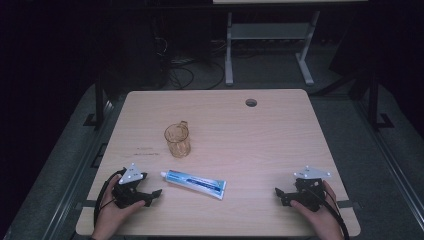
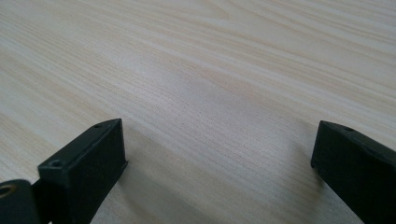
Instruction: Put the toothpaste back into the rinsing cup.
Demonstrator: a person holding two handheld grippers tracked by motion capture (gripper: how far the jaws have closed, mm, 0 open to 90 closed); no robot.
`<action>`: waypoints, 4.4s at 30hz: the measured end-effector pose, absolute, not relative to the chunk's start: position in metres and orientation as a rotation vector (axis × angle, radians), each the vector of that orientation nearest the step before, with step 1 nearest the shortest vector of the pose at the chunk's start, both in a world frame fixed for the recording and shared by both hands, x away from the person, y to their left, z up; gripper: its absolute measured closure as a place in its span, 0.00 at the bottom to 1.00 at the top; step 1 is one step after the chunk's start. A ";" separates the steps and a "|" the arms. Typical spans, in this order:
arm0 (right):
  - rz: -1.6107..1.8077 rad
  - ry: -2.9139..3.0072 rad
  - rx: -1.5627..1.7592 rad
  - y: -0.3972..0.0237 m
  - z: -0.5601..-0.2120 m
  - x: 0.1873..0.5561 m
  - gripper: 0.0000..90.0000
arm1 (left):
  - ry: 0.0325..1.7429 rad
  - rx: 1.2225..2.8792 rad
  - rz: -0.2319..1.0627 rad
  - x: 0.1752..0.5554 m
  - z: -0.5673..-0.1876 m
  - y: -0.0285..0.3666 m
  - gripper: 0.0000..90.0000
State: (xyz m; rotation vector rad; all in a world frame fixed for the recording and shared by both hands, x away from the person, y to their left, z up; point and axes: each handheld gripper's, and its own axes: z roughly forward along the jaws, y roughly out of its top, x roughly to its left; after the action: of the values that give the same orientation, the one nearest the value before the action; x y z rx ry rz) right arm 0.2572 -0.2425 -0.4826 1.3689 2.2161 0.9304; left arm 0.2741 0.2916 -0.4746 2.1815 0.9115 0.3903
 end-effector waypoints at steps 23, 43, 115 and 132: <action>0.931 2.216 1.369 -0.243 -0.483 0.257 0.03 | 0.923 2.103 0.376 0.270 -0.445 0.306 0.60; 0.931 2.216 1.366 -0.243 -0.483 0.257 0.03 | 0.897 2.154 0.285 0.310 -0.425 0.284 1.00; 0.931 2.214 1.369 -0.242 -0.483 0.257 0.03 | 0.744 2.293 0.059 0.251 -0.451 0.243 1.00; 0.930 2.214 1.368 -0.242 -0.483 0.257 0.03 | 0.888 2.195 0.185 0.270 -0.427 0.239 0.48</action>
State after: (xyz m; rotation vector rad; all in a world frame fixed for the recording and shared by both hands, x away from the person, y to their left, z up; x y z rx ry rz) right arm 0.2573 -0.2424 -0.4826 1.3683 2.2143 0.9303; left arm 0.2705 0.2395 -0.4271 2.1954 0.8880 0.1846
